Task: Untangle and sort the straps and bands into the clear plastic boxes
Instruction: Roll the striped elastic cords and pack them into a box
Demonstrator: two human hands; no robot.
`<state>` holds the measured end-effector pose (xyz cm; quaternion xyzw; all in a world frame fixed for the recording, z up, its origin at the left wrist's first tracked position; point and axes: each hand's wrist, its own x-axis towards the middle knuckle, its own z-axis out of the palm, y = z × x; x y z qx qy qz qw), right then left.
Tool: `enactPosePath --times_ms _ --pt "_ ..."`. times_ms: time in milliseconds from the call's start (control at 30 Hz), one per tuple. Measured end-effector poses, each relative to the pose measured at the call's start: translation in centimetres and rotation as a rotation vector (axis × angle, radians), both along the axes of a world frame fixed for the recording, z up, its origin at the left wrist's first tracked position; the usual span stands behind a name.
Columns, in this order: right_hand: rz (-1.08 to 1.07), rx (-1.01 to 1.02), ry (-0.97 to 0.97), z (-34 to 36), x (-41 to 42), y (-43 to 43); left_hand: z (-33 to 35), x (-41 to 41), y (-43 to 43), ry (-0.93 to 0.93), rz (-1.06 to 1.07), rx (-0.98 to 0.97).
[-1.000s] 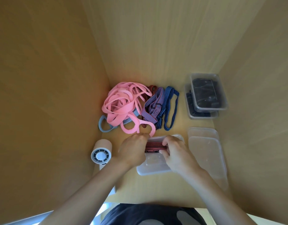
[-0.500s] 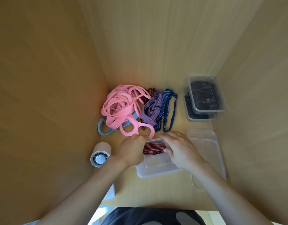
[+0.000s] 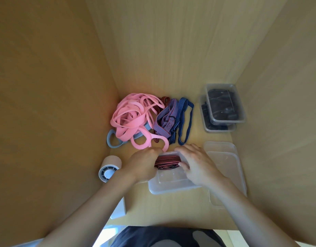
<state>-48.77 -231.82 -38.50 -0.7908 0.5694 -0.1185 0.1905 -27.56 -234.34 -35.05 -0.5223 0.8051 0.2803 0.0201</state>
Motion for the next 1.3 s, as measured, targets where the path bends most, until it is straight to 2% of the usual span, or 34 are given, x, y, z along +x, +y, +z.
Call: enactPosePath --times_ms 467,733,900,1000,1133,1200,1300 --pt "0.006 0.031 -0.032 0.5 -0.8 0.1 -0.1 1.6 0.4 0.211 0.096 0.001" --pt "-0.276 0.008 -0.196 1.5 -0.2 -4.5 0.5 1.8 0.9 0.368 0.195 -0.066" --pt "-0.248 0.025 -0.157 1.6 2.9 -9.4 0.9 2.1 1.0 0.431 0.271 -0.111" --pt "-0.395 0.027 -0.123 1.4 2.8 -11.6 1.2 2.7 1.2 0.506 0.341 -0.119" --pt "-0.593 0.184 -0.15 0.6 0.7 -12.8 1.6 3.2 1.5 0.64 0.457 -0.058" --pt "-0.63 0.299 -0.124 -0.3 0.5 -12.7 1.7 3.3 1.7 0.687 0.511 -0.031" --pt "-0.633 0.333 -0.093 -1.4 1.1 -12.6 1.8 3.2 1.7 0.688 0.53 -0.016"
